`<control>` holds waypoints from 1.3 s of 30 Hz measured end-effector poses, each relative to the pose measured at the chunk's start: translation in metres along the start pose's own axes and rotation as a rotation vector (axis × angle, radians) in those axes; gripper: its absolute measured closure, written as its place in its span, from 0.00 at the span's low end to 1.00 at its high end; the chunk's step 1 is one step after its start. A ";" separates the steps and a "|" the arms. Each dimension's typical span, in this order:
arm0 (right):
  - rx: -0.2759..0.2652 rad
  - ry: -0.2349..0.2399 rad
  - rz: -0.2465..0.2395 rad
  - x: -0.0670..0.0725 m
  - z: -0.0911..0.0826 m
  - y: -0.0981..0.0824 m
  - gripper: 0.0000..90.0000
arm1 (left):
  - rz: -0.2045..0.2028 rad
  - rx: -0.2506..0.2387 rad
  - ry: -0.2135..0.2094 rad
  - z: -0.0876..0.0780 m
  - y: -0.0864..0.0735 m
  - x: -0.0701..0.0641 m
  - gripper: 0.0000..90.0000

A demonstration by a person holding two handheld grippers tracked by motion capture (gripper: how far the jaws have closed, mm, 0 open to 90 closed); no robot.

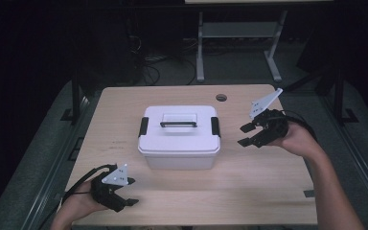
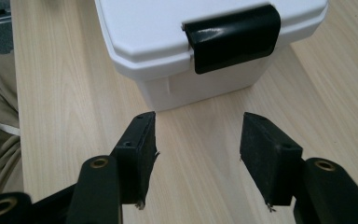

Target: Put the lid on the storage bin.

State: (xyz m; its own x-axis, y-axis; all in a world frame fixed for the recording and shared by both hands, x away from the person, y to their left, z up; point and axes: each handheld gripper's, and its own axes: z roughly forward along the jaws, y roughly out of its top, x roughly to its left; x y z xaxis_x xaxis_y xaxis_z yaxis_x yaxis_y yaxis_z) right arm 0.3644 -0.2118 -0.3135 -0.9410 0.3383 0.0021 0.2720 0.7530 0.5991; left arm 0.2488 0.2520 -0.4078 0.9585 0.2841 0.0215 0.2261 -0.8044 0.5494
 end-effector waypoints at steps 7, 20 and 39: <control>-0.001 -0.005 0.015 0.001 0.000 -0.010 0.49 | 0.002 0.001 0.002 -0.001 0.000 0.000 0.37; -0.010 -0.005 0.049 0.002 0.003 -0.032 0.48 | -0.002 -0.002 0.003 -0.001 -0.001 0.001 0.36; -0.003 0.001 0.085 0.006 0.008 -0.060 0.46 | -0.005 0.001 0.002 0.001 0.000 0.000 0.36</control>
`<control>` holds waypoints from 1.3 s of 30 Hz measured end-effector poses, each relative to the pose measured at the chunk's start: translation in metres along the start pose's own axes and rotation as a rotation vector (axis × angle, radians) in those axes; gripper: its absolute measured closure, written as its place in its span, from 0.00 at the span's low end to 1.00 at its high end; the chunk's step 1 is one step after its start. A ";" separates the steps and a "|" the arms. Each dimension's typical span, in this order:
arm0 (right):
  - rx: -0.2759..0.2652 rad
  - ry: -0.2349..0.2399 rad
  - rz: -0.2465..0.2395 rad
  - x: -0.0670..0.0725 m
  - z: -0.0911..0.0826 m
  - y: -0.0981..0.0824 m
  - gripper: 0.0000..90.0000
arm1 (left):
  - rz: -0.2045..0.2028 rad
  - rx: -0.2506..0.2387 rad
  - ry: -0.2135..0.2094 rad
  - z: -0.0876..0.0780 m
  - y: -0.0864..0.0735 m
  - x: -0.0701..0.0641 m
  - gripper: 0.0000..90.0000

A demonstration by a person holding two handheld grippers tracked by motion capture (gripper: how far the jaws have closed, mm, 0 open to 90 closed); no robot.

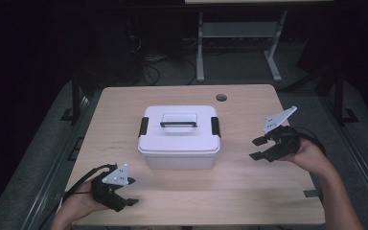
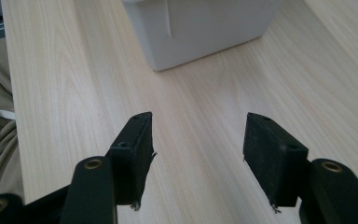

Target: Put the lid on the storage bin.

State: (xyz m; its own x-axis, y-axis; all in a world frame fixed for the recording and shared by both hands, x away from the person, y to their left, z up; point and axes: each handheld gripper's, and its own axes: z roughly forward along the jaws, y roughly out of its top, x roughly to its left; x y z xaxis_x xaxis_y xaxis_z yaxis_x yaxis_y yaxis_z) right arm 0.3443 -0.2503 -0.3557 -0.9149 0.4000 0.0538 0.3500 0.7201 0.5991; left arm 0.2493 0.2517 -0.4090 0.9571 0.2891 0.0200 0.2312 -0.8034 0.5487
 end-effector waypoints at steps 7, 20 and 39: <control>-0.004 0.002 0.017 0.001 0.003 -0.012 0.46 | -0.003 0.001 -0.001 0.001 0.000 0.000 0.36; -0.006 0.012 0.044 0.003 0.010 -0.031 0.46 | -0.006 0.008 -0.003 0.003 0.001 0.001 0.36; -0.010 0.011 0.062 0.007 0.014 -0.048 0.45 | -0.009 0.005 -0.005 0.004 0.000 0.001 0.36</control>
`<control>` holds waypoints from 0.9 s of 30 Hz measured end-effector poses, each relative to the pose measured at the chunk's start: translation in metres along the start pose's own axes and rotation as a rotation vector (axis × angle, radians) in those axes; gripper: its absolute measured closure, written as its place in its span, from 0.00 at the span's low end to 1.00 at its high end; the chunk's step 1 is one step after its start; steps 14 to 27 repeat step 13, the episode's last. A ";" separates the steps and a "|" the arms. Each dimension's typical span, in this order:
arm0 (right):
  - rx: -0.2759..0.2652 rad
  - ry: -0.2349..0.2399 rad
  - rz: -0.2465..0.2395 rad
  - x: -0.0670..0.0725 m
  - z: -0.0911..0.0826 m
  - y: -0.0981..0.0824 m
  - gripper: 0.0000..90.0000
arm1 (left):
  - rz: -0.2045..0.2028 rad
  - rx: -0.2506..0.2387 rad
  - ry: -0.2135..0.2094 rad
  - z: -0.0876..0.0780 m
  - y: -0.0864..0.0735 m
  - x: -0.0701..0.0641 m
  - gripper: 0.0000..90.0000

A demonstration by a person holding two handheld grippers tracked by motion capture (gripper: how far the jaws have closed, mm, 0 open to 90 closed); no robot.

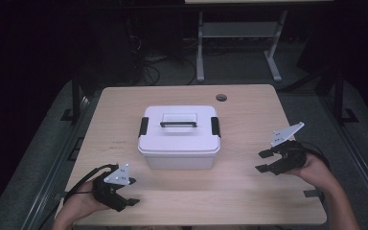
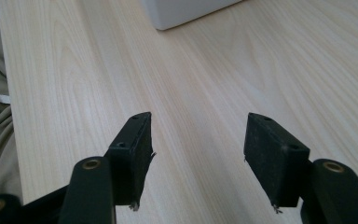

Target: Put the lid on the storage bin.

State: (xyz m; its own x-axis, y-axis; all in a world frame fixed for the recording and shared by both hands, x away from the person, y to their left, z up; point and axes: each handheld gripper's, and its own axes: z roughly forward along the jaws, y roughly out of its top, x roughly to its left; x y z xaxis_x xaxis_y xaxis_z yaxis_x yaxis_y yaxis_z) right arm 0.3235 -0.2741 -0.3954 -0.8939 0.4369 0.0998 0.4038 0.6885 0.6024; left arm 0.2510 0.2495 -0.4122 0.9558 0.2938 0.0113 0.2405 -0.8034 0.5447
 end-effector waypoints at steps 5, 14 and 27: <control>0.000 0.004 0.003 0.002 0.002 -0.005 0.45 | -0.001 -0.002 0.001 0.001 0.000 0.000 0.36; 0.003 0.003 -0.002 0.006 0.005 -0.011 0.44 | 0.003 0.002 0.001 0.001 0.000 0.000 0.36; 0.003 0.003 -0.002 0.006 0.005 -0.011 0.44 | 0.003 0.002 0.001 0.001 0.000 0.000 0.36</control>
